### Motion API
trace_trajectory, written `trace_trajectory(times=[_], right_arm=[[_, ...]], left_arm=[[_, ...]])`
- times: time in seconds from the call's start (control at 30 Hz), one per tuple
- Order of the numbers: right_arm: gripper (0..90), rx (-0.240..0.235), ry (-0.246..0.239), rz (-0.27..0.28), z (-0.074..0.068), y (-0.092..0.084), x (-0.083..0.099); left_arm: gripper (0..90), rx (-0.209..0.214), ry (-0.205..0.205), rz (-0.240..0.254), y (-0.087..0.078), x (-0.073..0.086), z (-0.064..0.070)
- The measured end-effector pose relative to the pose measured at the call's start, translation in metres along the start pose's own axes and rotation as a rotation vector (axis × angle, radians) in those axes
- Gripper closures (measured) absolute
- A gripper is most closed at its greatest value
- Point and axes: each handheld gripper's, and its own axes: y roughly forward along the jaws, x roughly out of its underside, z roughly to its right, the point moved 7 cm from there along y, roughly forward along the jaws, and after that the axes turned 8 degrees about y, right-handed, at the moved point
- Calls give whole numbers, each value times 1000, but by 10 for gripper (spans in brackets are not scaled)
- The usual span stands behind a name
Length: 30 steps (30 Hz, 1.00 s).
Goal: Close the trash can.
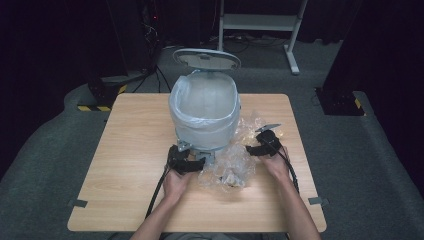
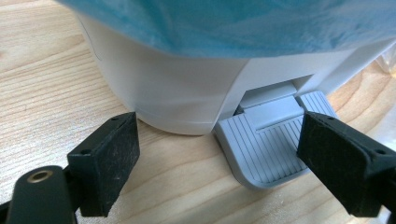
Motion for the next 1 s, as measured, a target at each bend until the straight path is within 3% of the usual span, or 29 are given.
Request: trace_trajectory(times=[0.23,0.37,0.5,0.57,0.63,0.73,0.87,1.0], right_arm=[[419,51,49,-1,16,-7,1],[419,88,86,10,22,-13,1],[361,133,180,91,27,-22,-9],[340,155,230,106,30,-22,-11],[324,170,272,74,34,-16,-11],[371,195,314,48,40,-10,-13],[450,208,332,11,43,-4,-10],[590,201,340,-3,48,-3,-7]], left_arm=[[130,0,0,0,0,0,0],[131,0,0,1,0,0,0],[131,0,0,0,0,0,0],[131,0,0,1,0,0,0],[131,0,0,1,0,0,0],[131,0,0,1,0,0,0],[131,0,-1,1,0,0,0],[131,0,0,1,0,0,0]])
